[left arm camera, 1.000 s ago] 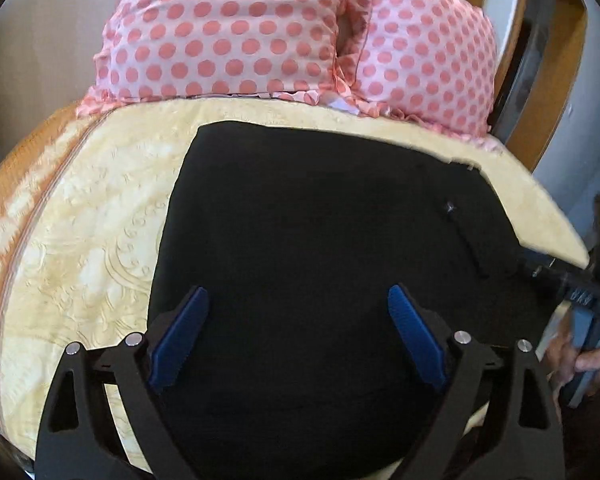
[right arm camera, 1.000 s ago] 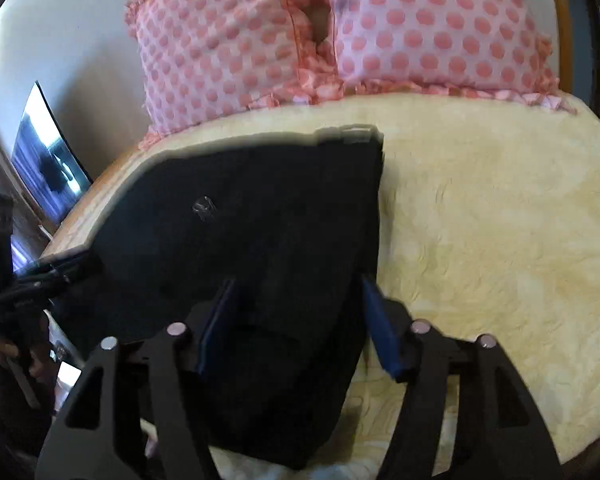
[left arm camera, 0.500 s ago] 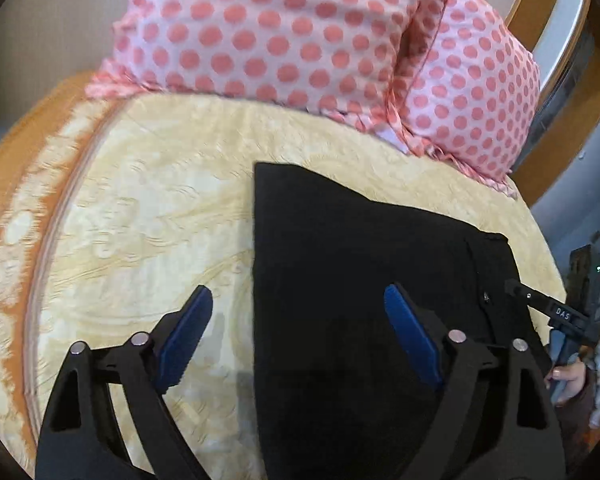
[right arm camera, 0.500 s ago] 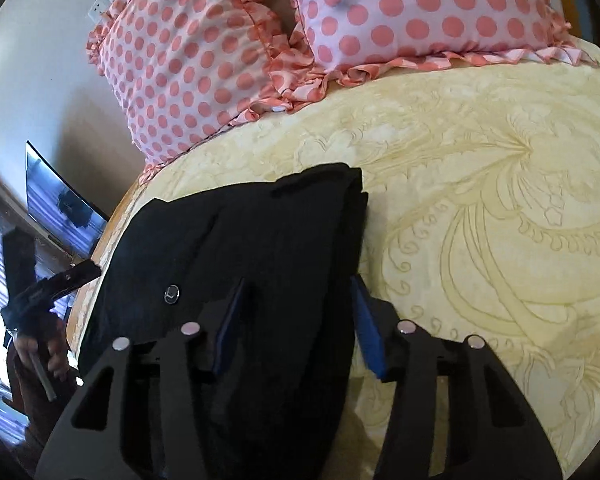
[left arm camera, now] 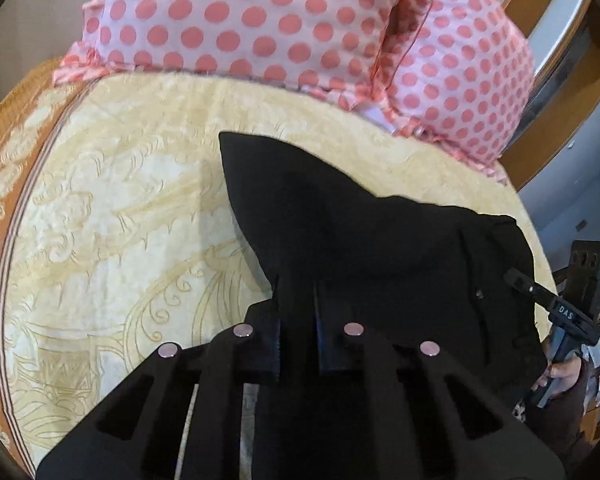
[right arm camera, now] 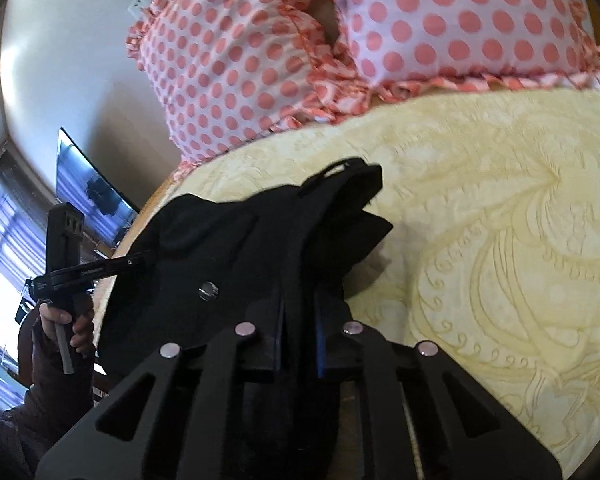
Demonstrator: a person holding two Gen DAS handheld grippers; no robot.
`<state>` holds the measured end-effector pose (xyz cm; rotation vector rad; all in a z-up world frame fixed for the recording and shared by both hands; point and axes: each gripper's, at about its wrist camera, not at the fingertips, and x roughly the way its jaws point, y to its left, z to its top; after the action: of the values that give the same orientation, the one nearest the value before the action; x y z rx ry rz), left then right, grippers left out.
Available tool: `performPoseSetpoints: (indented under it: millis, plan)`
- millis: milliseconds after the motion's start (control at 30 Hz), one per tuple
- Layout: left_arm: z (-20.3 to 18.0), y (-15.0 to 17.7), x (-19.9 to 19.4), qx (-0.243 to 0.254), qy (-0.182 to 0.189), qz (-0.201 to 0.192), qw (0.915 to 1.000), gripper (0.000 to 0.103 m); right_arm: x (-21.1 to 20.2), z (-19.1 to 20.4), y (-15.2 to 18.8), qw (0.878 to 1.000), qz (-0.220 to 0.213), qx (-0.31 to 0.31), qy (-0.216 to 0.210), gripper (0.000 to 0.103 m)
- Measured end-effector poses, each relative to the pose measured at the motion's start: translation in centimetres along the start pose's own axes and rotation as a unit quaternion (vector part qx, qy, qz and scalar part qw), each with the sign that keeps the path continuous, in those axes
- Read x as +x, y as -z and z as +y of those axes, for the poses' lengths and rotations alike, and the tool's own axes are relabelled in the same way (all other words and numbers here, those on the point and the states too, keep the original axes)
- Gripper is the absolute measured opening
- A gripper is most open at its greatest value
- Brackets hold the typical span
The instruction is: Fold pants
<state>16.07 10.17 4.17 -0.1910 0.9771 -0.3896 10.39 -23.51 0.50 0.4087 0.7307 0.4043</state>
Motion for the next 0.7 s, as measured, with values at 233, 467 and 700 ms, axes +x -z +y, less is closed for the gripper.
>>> performPoseSetpoints:
  millis: [233,467,700]
  plan:
    - [-2.2,-5.0,-1.1,0.034,-0.024,-0.067,0.9969,0.011,-0.7,2.1,-6.1,0.999,-0.025,-0.038,0.008,0.01]
    - [-1.7,-12.1,5.3,0.015,-0.057,-0.06,0.9964,0.012,4.4,-2.6,-13.2,0.997,-0.048,0.001,0.056,0.01]
    - [-0.2,-11.5,9.2,-0.007,-0.1,-0.022,0.9947,0.026,8.0,-5.4,-12.3,0.989,0.002,0.028,0.142,0.041]
